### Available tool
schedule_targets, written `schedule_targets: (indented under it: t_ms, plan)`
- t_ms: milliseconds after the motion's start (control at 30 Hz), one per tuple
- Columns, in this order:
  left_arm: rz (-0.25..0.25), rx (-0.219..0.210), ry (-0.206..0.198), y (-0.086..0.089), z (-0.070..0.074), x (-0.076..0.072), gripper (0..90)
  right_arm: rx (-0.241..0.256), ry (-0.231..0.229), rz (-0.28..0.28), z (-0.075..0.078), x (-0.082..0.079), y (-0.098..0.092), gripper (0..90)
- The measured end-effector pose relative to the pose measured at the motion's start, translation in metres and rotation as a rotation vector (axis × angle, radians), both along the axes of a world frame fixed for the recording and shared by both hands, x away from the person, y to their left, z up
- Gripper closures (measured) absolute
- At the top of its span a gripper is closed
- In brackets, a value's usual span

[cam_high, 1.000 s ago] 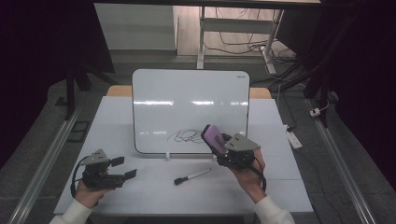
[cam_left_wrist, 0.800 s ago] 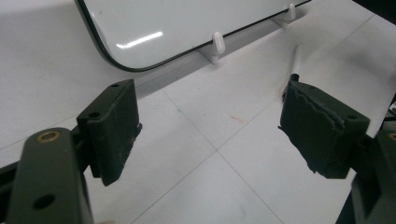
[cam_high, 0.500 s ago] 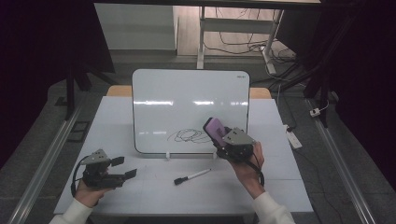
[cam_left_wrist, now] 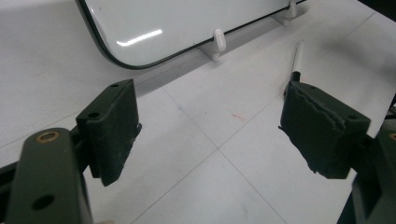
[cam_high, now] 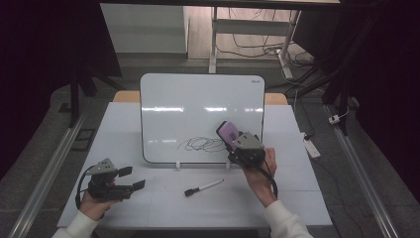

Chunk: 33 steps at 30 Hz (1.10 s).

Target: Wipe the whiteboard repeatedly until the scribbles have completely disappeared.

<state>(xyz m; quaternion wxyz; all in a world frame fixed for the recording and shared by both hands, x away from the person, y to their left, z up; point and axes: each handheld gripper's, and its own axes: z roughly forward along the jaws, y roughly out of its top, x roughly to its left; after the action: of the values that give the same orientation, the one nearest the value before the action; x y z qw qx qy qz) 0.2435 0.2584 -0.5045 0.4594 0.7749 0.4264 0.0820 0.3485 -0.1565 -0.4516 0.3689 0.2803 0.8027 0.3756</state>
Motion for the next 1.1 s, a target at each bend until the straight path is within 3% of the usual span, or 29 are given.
schedule_targets:
  t_ms: [300,500,633,733,833,967,1100]
  plan:
    - [0.0,0.0,-0.004,0.0,0.001,-0.001,20.1,0.001,0.009,-0.003,-0.005,0.003,0.009,40.0]
    - [0.002,0.0,-0.001,-0.001,0.001,-0.001,20.1,0.001,0.04,0.056,-0.013,0.001,0.032,40.1]
    - [0.001,0.001,-0.001,-0.001,0.001,-0.001,20.1,-0.023,0.044,0.088,-0.017,-0.002,0.045,40.2]
    - [0.003,-0.002,0.001,0.0,0.0,-0.001,20.1,0.008,0.059,0.083,-0.014,0.0,0.04,40.2]
    - [0.005,-0.007,0.0,0.001,0.001,-0.001,20.1,0.017,0.034,0.033,-0.008,0.003,0.027,40.2]
    - [0.004,-0.006,-0.003,0.002,0.001,-0.001,20.2,0.085,0.039,-0.046,0.0,0.01,0.001,40.2]
    - [0.004,-0.005,-0.002,0.002,0.0,-0.001,20.2,0.096,0.037,-0.058,0.001,0.012,-0.004,40.2]
